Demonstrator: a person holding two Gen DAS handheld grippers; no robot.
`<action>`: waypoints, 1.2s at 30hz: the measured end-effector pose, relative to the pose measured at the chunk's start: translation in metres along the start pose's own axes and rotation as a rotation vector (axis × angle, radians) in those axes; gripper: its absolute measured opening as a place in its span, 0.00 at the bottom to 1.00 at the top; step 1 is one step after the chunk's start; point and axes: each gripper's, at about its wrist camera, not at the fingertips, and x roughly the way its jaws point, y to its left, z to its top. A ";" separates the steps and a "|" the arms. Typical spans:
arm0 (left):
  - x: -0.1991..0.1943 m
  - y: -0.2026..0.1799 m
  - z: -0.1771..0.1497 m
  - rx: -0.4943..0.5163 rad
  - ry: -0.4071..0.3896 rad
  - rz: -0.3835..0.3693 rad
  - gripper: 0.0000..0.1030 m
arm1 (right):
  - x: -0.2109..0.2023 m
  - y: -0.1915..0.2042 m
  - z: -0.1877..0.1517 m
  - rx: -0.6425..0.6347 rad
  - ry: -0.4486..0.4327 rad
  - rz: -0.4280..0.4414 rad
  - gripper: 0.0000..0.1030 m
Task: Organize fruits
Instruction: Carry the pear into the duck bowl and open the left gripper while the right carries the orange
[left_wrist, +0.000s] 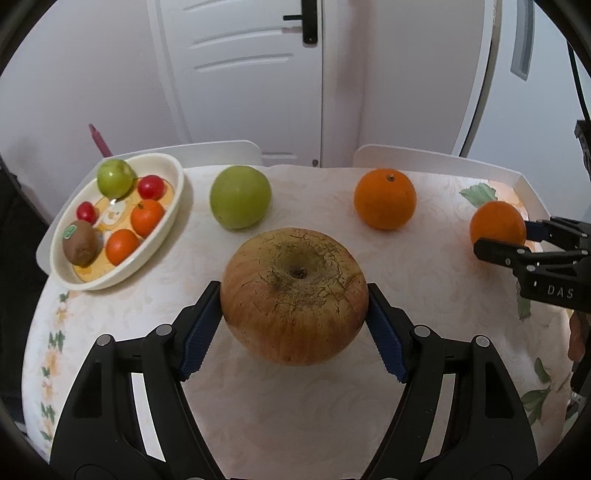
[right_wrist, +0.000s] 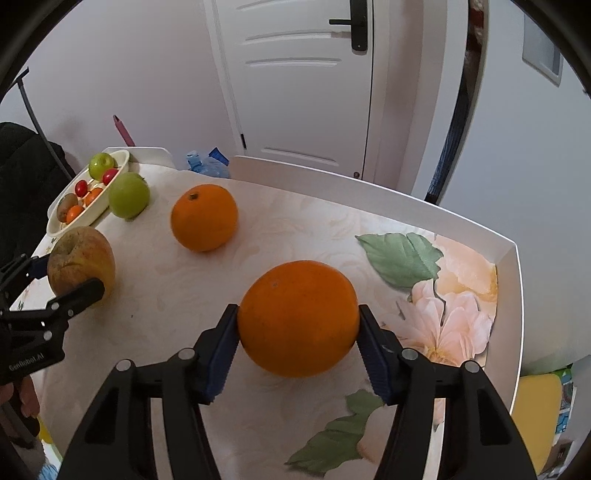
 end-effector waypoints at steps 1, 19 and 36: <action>-0.003 0.002 0.000 -0.002 -0.004 0.001 0.78 | -0.002 0.002 0.000 0.000 -0.001 0.004 0.56; -0.069 0.080 0.012 -0.058 -0.044 0.024 0.78 | -0.054 0.080 0.033 -0.075 -0.043 0.056 0.56; -0.073 0.196 0.051 -0.013 -0.076 0.030 0.78 | -0.041 0.196 0.090 -0.065 -0.082 0.109 0.55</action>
